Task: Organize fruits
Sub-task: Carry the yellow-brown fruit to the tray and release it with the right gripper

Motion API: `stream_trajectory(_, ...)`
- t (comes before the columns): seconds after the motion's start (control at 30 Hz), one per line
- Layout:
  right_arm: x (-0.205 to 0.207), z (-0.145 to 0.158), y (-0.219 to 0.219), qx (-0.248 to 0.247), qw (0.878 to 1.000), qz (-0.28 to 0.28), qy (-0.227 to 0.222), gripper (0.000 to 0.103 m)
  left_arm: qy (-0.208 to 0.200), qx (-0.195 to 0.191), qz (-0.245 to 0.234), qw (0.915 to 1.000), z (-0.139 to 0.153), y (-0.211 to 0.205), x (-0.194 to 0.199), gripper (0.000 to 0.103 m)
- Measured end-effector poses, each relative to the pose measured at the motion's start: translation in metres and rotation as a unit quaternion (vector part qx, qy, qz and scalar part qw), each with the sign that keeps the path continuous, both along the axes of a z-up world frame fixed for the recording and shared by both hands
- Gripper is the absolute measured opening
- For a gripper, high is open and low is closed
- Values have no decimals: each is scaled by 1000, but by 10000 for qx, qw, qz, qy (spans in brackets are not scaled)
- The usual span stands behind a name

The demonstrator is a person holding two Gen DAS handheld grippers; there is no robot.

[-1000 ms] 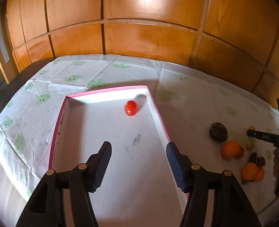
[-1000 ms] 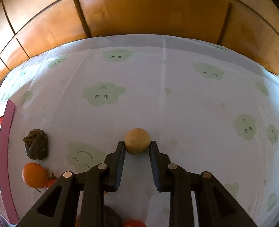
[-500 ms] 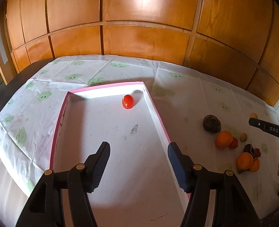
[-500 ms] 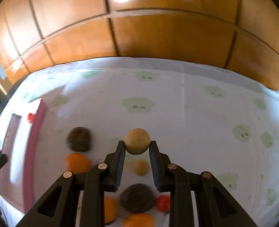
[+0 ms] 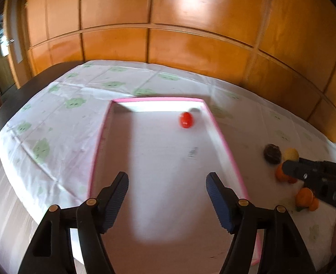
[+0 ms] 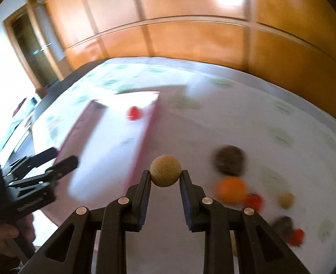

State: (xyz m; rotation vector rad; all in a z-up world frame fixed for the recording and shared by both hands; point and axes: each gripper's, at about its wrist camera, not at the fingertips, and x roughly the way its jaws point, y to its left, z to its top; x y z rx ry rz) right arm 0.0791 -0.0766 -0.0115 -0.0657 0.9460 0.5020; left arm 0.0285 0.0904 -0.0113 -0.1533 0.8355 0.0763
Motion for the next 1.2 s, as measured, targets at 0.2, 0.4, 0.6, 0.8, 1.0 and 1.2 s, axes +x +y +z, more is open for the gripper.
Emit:
stream_trajectory(0.2,11,-8,50,-116,9991,392,76,26,4,-52,323,9995,-3,26,-6,71)
stream_trajectory(0.4,33,-30,68,-408,9983,300,280,26,51,-91,336,9994,-9,30,-6,71)
stream_trajectory(0.6,42,-37,72,-419,9983,184,371,30,135,-108,209,9996,-15,24,-5,71)
stream_trajectory(0.8,34,-33,68,-265,9991,88,333,31,141,-72,152,9998,-15,19,-4,71)
stream_trajectory(1.0,21,-29,56,-172,9995,-103,233,32,129,-53,124,9998,-14,17,-5,71)
stream_trajectory(1.2,11,-21,41,-137,9993,-337,62,33,98,-18,78,9999,-11,12,-7,71)
